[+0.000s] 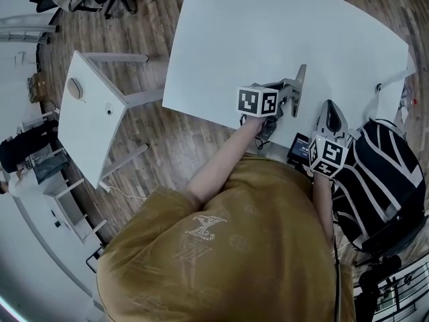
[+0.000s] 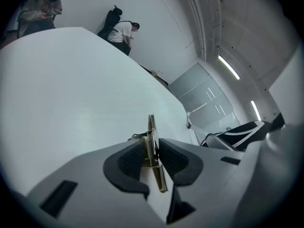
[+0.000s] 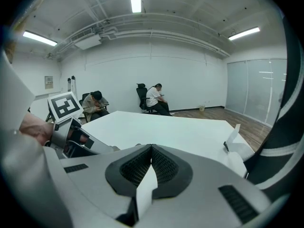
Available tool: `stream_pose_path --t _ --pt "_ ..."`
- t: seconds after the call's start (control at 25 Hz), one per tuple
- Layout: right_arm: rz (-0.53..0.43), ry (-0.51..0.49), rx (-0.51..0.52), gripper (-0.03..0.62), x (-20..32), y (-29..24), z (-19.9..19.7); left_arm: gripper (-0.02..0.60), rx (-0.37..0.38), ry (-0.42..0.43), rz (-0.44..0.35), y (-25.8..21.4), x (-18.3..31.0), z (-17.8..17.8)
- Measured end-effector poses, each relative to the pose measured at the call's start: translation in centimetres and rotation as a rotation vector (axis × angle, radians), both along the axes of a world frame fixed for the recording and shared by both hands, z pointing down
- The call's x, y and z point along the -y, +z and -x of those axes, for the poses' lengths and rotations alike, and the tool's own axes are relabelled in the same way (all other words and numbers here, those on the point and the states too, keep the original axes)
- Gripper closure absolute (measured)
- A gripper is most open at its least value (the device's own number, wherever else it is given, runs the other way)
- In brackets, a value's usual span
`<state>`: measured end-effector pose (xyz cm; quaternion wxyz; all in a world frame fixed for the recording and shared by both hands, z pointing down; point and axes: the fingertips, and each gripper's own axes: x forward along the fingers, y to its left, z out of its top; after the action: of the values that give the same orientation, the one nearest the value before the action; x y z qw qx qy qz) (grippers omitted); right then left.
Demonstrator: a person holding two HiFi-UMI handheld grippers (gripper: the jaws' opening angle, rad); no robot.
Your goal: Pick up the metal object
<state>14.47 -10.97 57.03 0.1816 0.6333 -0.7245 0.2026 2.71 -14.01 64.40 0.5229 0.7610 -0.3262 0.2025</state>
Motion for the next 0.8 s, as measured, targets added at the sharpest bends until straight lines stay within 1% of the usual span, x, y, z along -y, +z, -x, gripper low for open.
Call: stream_pose_path --t 0.08,0.2,0.28,0.36,0.64,0.8 --pt "0.001 -0.001 -0.002 0.585 0.03 0.01 0.03 0.496 -0.032 -0.006 0.021 -0.01 -0.07 -0.21" --pt "-0.002 -0.007 0.001 0.586 0.22 -0.04 0.25 0.554 -0.105 -0.035 0.066 -0.25 0.01 -0.55" --pt "-0.005 -0.006 0.003 0.586 0.26 -0.14 0.24 0.568 -0.172 -0.076 0.115 -0.32 0.04 -0.68" --pt "-0.007 -0.001 0.005 0.585 0.28 -0.24 0.13 0.571 -0.211 -0.091 0.139 -0.37 0.03 -0.69" --pt "-0.014 0.005 0.005 0.586 0.19 -0.48 -0.31 0.572 -0.217 -0.087 0.147 -0.3 -0.1 -0.76" --pt "-0.017 0.009 0.004 0.586 0.14 -0.76 -0.51 0.574 -0.249 -0.111 0.165 -0.65 -0.05 -0.81"
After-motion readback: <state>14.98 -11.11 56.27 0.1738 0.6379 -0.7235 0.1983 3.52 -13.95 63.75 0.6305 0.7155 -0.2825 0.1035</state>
